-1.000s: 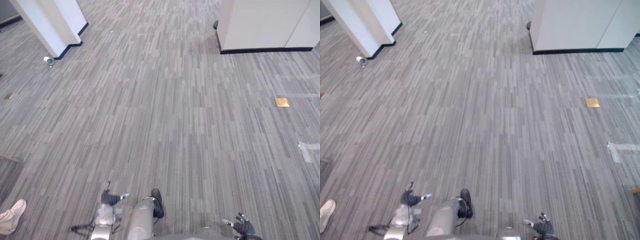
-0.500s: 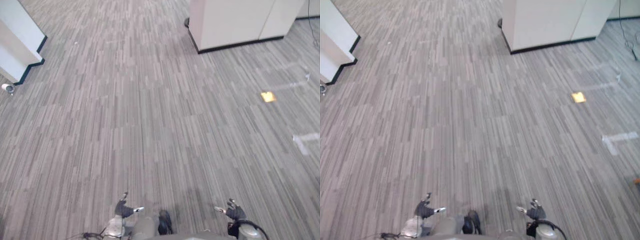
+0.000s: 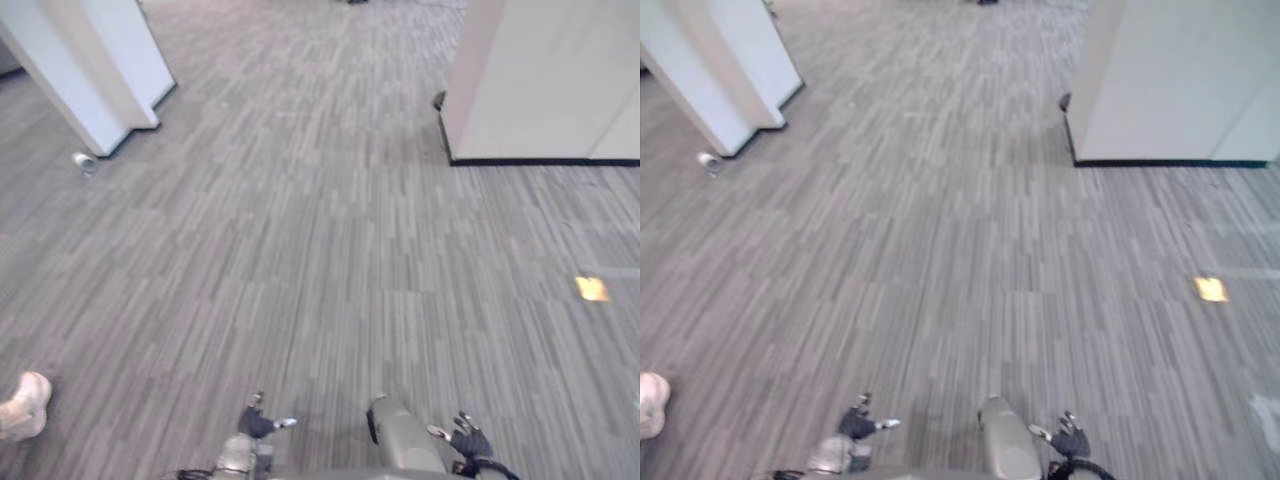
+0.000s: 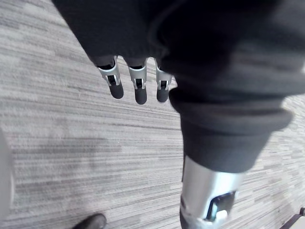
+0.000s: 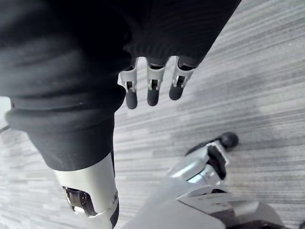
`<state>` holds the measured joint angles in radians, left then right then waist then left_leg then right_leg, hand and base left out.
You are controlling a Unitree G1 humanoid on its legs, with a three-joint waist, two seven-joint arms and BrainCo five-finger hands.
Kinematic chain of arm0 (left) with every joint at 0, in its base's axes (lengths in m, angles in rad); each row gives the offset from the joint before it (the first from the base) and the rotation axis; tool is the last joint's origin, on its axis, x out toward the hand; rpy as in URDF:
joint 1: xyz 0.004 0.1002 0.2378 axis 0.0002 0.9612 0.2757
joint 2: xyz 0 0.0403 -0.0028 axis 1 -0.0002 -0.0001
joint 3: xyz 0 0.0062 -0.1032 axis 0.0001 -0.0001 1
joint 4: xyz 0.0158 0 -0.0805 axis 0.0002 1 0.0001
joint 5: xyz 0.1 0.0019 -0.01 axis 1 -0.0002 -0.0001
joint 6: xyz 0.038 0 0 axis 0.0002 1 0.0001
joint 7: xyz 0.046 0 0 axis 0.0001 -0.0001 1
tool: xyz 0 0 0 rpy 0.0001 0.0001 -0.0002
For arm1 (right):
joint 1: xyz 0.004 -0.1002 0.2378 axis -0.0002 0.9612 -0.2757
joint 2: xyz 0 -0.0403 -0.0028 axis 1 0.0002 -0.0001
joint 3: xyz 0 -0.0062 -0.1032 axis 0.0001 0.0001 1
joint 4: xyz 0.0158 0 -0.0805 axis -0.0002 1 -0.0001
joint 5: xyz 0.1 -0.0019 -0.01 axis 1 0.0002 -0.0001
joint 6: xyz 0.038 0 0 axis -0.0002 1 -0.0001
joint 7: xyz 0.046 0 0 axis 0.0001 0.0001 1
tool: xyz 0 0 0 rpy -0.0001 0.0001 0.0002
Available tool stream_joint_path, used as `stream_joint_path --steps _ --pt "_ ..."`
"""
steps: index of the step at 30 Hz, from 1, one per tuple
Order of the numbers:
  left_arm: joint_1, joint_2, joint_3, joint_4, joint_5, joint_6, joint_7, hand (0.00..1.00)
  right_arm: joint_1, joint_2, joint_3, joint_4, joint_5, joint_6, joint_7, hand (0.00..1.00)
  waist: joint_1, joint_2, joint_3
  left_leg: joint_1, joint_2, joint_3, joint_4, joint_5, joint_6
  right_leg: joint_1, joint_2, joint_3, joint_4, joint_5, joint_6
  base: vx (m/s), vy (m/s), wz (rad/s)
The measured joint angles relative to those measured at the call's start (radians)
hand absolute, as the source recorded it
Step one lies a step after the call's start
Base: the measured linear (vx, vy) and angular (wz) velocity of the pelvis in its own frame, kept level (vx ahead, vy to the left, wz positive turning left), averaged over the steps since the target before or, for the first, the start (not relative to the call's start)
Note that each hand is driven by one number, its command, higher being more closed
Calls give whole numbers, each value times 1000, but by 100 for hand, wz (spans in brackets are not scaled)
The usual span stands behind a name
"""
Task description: Organize washtable
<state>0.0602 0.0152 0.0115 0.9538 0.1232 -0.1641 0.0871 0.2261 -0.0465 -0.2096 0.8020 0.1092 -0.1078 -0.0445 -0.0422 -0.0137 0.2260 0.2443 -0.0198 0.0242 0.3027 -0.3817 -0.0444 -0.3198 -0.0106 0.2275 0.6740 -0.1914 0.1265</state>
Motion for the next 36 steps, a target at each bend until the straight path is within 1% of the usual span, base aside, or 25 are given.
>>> stream_joint_path --steps 1,2,3,4,6,7,9,13,14,16,18,19,20,21,22,24,26,27,28,31,32,33,34,35,36 --pt "-6 -11 8 0 7 -2 0 0 -3 2 -17 7 0 0 2 0 4 5 2 9 -6 19 -20 8 43 -22 1 -16 52 -5 -8 90 -92 33" --pt "-11 -18 45 6 9 1 1 0 -4 -1 -17 17 0 5 1 0 10 2 -7 18 -5 8 -56 -2 28 -41 7 -5 73 -63 -53 77 -132 25" --pt "-12 -29 73 11 9 5 2 0 -5 -2 -16 24 0 9 2 0 8 -7 -6 29 8 -3 -67 -6 25 -33 7 -27 78 -76 -69 72 -132 29" --pt "-10 -30 82 16 12 5 -1 0 -1 3 -18 28 0 9 1 0 2 23 -19 40 19 -26 -100 -7 26 -33 8 -50 78 -91 -78 164 -128 40" --pt "-10 -47 110 19 28 5 -1 0 9 -11 -41 51 2 23 4 0 -5 48 -33 84 62 -65 -200 1 32 -17 24 -104 80 -127 -94 264 -134 50" --pt "-10 -53 117 22 28 5 -1 0 11 -13 -55 56 2 27 2 0 -7 65 -44 84 72 -71 -204 31 28 -11 28 -125 72 -132 -103 314 -129 59" --pt "-12 -63 141 26 28 5 -2 0 12 -19 -69 57 2 31 3 0 -15 82 -65 81 116 -81 -199 79 -44 10 30 -191 65 -142 -151 296 -136 60" --pt "5 -69 154 37 28 6 -4 0 -26 -15 -66 59 11 28 5 0 -32 82 -112 43 152 -108 -210 169 -70 39 44 -234 -3 -148 -164 247 -164 38" --pt "5 -70 148 38 28 6 -8 0 -31 -5 -70 61 20 24 6 0 -34 75 -122 17 160 -133 -182 193 -89 61 46 -254 -50 -138 -181 124 -97 35" --pt "10 -69 146 37 29 6 -19 0 -42 2 -77 81 29 20 6 0 -30 68 -132 -43 162 -162 -63 206 -112 103 47 -274 -112 -136 -185 140 -101 43" --pt "14 -67 146 35 28 9 -20 0 -42 6 -77 76 38 18 6 0 -30 66 -131 -179 160 -192 225 212 -158 163 50 -308 -173 -128 -194 136 -77 46" --pt "31 -64 146 20 28 12 -20 0 -41 3 -79 76 38 18 5 0 -24 68 -132 -265 168 -187 429 244 -204 200 59 -317 -201 -120 -207 138 -29 16" --pt "52 -51 145 -5 28 22 -20 0 -41 -1 -79 76 39 18 4 0 -20 77 -132 -327 190 -134 593 251 -198 244 70 -326 -231 -113 -224 157 5 7" --pt "55 -39 143 -12 28 27 -19 0 -43 0 -77 75 40 17 4 0 -16 77 -131 -349 204 -96 647 257 -182 270 71 -327 -246 -113 -228 136 34 2" --pt "55 -8 132 -39 28 32 -15 0 -40 0 -64 74 40 17 3 0 -2 72 -129 -393 235 -7 728 267 -125 322 66 -326 -275 -116 -237 152 52 9" --pt "53 25 107 -103 28 29 7 0 -36 -1 -56 73 40 17 0 0 11 65 -127 -452 248 77 796 244 -73 377 45 -332 -307 -122 -246 177 78 18" --pt "45 38 100 -150 28 23 27 0 -38 -4 -44 65 39 17 -5 0 30 61 -123 -550 233 152 808 216 -31 430 5 -334 -348 -127 -240 229 153 16" --pt "45 38 99 -155 29 23 29 0 -39 -4 -42 59 39 17 -5 0 34 55 -118 -567 224 170 788 214 -30 443 -10 -334 -357 -128 -238 274 197 3" --pt "48 37 95 -165 30 23 31 0 -40 -3 -34 44 38 18 -6 0 40 48 -106 -585 219 201 742 212 -33 469 -29 -331 -372 -129 -236 203 137 -6" --pt "50 35 59 -182 31 23 46 0 -41 -18 26 0 38 16 -11 0 60 35 -82 -594 207 285 391 218 -32 528 -78 -310 -406 -137 -219 328 193 -21" --pt "54 36 59 -203 30 22 50 0 -40 -17 34 -14 38 9 -14 0 59 32 -78 -581 189 282 176 237 -42 543 -96 -303 -406 -159 -180 432 275 -18" --pt "54 35 60 -210 27 16 50 0 -40 -17 25 -15 38 -2 -17 0 56 50 -69 -561 187 266 -22 279 -15 561 -98 -283 -394 -182 -157 378 271 -19" --pt "58 35 62 -210 27 11 50 0 -38 -18 19 -14 38 -3 -20 0 57 56 -66 -555 190 251 -89 286 -8 570 -100 -269 -386 -199 -150 400 356 -39" --pt "73 37 81 -208 27 4 53 0 -35 -17 22 -5 38 -3 -21 0 60 48 -58 -551 187 239 -104 370 -9 586 -120 -222 -361 -247 -132 404 420 -56" --pt "96 34 110 -203 26 3 62 0 -37 -14 23 6 37 -3 -21 0 58 45 -54 -552 162 235 -49 416 -15 581 -136 -149 -331 -265 -139 390 415 -56"
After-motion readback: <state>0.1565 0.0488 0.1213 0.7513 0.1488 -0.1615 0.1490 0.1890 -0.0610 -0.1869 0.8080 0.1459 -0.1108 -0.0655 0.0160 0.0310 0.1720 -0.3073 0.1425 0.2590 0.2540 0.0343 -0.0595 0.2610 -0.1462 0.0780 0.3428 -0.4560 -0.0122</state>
